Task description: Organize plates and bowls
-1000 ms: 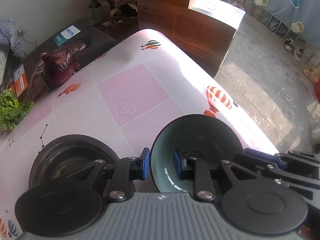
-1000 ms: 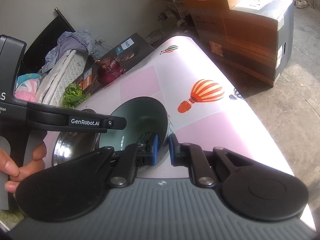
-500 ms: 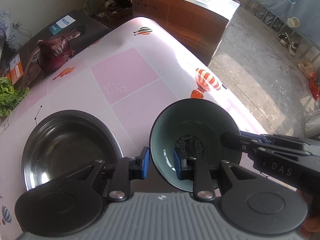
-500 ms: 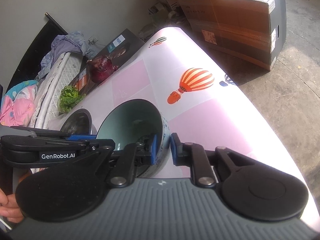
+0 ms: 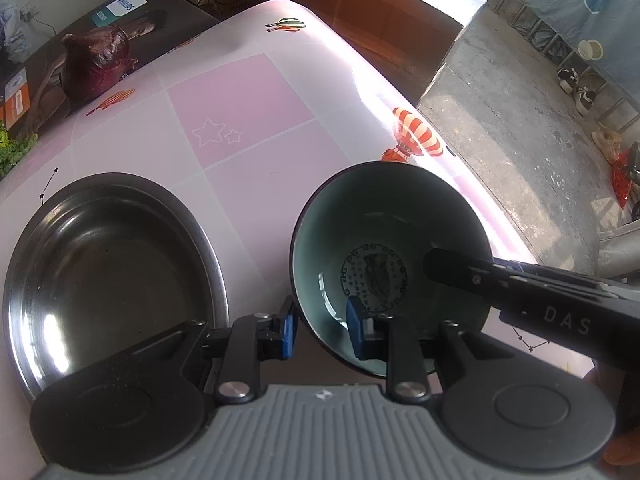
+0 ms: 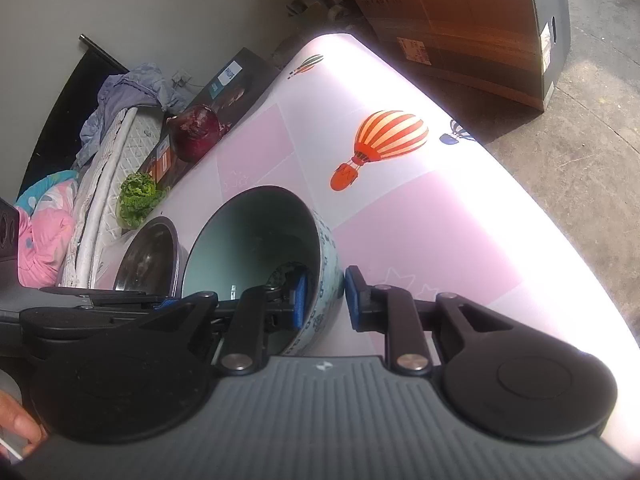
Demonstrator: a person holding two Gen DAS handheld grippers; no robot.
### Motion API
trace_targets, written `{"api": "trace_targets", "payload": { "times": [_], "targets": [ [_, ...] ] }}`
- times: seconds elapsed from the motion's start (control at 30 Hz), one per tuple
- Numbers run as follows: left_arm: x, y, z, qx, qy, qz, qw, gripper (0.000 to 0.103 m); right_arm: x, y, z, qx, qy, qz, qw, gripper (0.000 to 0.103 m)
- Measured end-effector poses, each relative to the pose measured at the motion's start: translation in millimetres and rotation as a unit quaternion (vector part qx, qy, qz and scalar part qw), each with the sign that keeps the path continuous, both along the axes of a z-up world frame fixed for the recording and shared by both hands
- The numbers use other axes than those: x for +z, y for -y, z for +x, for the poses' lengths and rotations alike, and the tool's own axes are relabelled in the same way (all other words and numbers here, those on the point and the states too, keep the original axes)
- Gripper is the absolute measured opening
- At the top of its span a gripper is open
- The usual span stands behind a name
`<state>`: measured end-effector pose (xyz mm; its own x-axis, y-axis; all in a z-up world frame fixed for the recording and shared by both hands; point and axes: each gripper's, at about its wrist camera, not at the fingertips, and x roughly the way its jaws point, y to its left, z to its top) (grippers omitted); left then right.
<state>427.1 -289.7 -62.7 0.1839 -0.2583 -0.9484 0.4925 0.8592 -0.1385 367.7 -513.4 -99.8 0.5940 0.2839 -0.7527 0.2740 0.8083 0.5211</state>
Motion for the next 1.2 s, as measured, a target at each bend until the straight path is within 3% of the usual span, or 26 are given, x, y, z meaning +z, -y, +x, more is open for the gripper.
{"api": "trace_targets", "payload": {
  "times": [0.73,1.2],
  "targets": [
    [13.2,-3.3,-7.4,0.0,0.016,-0.016,0.9997,0.026,7.4,1.1,-4.1,-0.005,0.002,0.004,1.0,0.018],
    [47.8,-27.2,-14.9,0.012,0.037,-0.045,0.9982,0.026,48.1,-13.4,-8.3,0.003,0.02,-0.018,1.0,0.018]
  ]
}}
